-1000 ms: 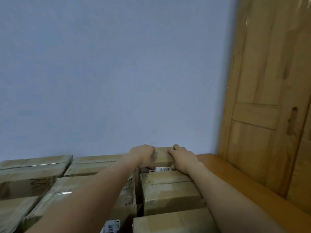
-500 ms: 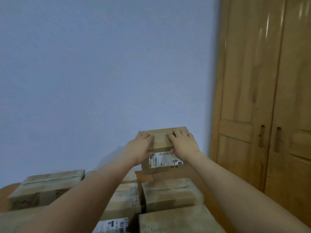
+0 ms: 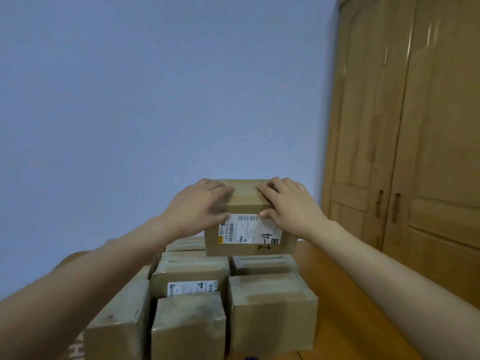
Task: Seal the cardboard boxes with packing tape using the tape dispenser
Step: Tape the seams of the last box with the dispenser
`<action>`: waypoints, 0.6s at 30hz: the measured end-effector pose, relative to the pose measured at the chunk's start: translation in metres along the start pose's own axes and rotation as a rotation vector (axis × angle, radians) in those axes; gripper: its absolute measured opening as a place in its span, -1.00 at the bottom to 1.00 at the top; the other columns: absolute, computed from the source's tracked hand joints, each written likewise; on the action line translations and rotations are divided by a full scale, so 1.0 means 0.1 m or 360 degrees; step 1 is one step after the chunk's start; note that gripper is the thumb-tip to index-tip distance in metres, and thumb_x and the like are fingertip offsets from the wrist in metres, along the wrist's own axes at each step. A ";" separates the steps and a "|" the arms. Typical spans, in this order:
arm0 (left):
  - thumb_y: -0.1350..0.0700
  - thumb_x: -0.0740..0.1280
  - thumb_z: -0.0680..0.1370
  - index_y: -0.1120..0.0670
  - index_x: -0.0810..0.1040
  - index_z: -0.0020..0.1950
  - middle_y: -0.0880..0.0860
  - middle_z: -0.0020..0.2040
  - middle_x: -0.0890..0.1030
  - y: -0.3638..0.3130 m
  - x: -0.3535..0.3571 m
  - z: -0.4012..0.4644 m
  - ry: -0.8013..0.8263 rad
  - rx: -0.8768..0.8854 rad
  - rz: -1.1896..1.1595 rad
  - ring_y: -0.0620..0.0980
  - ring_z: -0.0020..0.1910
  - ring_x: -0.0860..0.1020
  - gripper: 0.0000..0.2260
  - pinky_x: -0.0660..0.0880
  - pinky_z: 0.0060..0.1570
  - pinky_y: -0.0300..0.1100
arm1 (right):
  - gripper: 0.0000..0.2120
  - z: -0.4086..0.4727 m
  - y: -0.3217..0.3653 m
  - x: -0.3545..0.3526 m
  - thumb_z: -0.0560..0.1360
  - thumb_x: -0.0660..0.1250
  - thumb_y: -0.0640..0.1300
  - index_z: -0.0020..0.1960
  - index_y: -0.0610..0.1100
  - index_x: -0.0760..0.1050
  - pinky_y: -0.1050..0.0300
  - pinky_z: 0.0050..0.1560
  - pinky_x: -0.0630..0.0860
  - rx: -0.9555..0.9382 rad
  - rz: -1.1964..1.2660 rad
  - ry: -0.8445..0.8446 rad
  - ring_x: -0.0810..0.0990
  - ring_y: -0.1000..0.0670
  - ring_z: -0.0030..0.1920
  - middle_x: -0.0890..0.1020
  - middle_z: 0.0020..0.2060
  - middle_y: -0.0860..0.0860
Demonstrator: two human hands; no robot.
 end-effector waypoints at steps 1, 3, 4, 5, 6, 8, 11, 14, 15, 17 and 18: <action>-0.27 0.15 0.46 -0.02 0.33 0.46 -0.08 0.41 0.40 -0.04 -0.10 -0.15 -0.0013 0.0004 0.0015 -0.05 0.36 0.29 -0.38 0.33 0.23 -0.14 | -0.43 -0.10 0.10 -0.10 0.55 0.22 0.14 0.49 -0.03 0.22 0.10 0.33 0.11 -0.0023 0.0046 -0.0026 0.31 -0.06 0.31 0.37 0.30 0.00; -0.33 0.01 0.36 -0.03 0.36 0.44 -0.09 0.38 0.43 -0.12 -0.27 -0.46 -0.0068 0.0024 -0.0004 -0.07 0.32 0.32 -0.27 0.30 0.18 -0.20 | -0.44 -0.30 0.29 -0.24 0.54 0.24 0.14 0.46 -0.05 0.28 0.08 0.31 0.14 -0.0056 0.0175 -0.0055 0.34 -0.08 0.28 0.41 0.28 -0.01; -0.34 0.00 0.35 -0.03 0.38 0.43 -0.10 0.37 0.44 -0.16 -0.34 -0.62 -0.0096 0.0024 -0.0030 -0.08 0.31 0.32 -0.26 0.28 0.15 -0.23 | -0.43 -0.40 0.38 -0.31 0.52 0.22 0.16 0.45 -0.06 0.31 0.07 0.30 0.16 -0.0065 0.0245 -0.0058 0.35 -0.08 0.26 0.42 0.26 -0.01; -0.33 0.01 0.35 -0.03 0.39 0.43 -0.10 0.36 0.45 -0.19 -0.41 -0.79 -0.0118 0.0019 -0.0057 -0.09 0.30 0.32 -0.27 0.27 0.14 -0.23 | -0.41 -0.50 0.47 -0.36 0.48 0.19 0.19 0.44 -0.06 0.34 0.06 0.29 0.18 -0.0066 0.0314 -0.0052 0.37 -0.09 0.25 0.44 0.24 -0.02; -0.33 0.04 0.37 -0.03 0.41 0.42 -0.10 0.35 0.46 -0.23 -0.47 -0.96 -0.0136 0.0012 -0.0079 -0.10 0.29 0.32 -0.29 0.28 0.13 -0.22 | -0.38 -0.61 0.56 -0.39 0.45 0.16 0.21 0.43 -0.06 0.35 0.06 0.28 0.19 -0.0073 0.0375 -0.0038 0.37 -0.08 0.23 0.45 0.23 -0.01; -0.31 0.10 0.39 -0.03 0.45 0.39 -0.09 0.30 0.50 -0.28 -0.55 -1.31 -0.0152 -0.0012 -0.0109 -0.12 0.24 0.34 -0.35 0.33 0.10 -0.18 | -0.34 -0.83 0.77 -0.43 0.42 0.11 0.27 0.41 -0.05 0.37 0.11 0.23 0.20 -0.0121 0.0472 -0.0012 0.37 -0.05 0.21 0.46 0.20 0.00; -0.27 0.23 0.41 -0.01 0.53 0.31 -0.09 0.21 0.57 -0.37 -0.60 -1.86 -0.0156 -0.0037 -0.0185 -0.14 0.15 0.40 -0.44 0.43 0.02 -0.11 | -0.33 -1.17 1.13 -0.46 0.40 0.08 0.30 0.36 -0.06 0.44 0.13 0.13 0.23 -0.0215 0.0590 0.0004 0.41 -0.04 0.14 0.50 0.13 0.00; -0.25 0.29 0.40 -0.01 0.56 0.28 -0.17 0.18 0.54 -0.41 -0.56 -2.40 -0.0118 -0.0100 -0.0262 -0.17 0.16 0.41 -0.46 0.42 0.04 -0.14 | -0.40 -1.51 1.48 -0.46 0.42 0.17 0.27 0.26 -0.10 0.52 0.11 0.05 0.32 -0.0343 0.0602 -0.0115 0.48 -0.07 0.05 0.56 0.04 -0.03; -0.25 0.29 0.40 -0.02 0.56 0.29 -0.19 0.19 0.53 -0.43 -0.53 -2.56 -0.0103 -0.0122 -0.0278 -0.18 0.18 0.41 -0.47 0.41 0.06 -0.17 | -0.42 -1.61 1.58 -0.43 0.42 0.18 0.27 0.24 -0.10 0.53 0.13 0.05 0.32 -0.0374 0.0621 -0.0142 0.48 -0.06 0.05 0.56 0.04 -0.02; -0.24 0.30 0.41 -0.05 0.54 0.31 -0.21 0.21 0.52 -0.45 -0.41 -2.82 -0.0064 -0.0159 -0.0291 -0.22 0.19 0.40 -0.47 0.36 0.09 -0.26 | -0.43 -1.75 1.74 -0.31 0.43 0.19 0.27 0.24 -0.09 0.52 0.14 0.07 0.33 -0.0414 0.0686 -0.0129 0.46 -0.03 0.07 0.56 0.05 -0.01; -0.24 0.30 0.41 -0.05 0.54 0.31 -0.20 0.21 0.52 -0.45 -0.34 -2.92 -0.0044 -0.0180 -0.0292 -0.23 0.19 0.39 -0.48 0.34 0.09 -0.29 | -0.43 -1.80 1.80 -0.22 0.42 0.19 0.27 0.25 -0.09 0.52 0.12 0.08 0.35 -0.0417 0.0726 -0.0096 0.44 -0.01 0.09 0.56 0.05 0.00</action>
Point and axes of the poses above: each hand's wrist, its own z-axis towards the middle knuckle, its own x-axis out of the palm, y = z × x, the point moved 7 cm from there along z, towards the middle knuckle
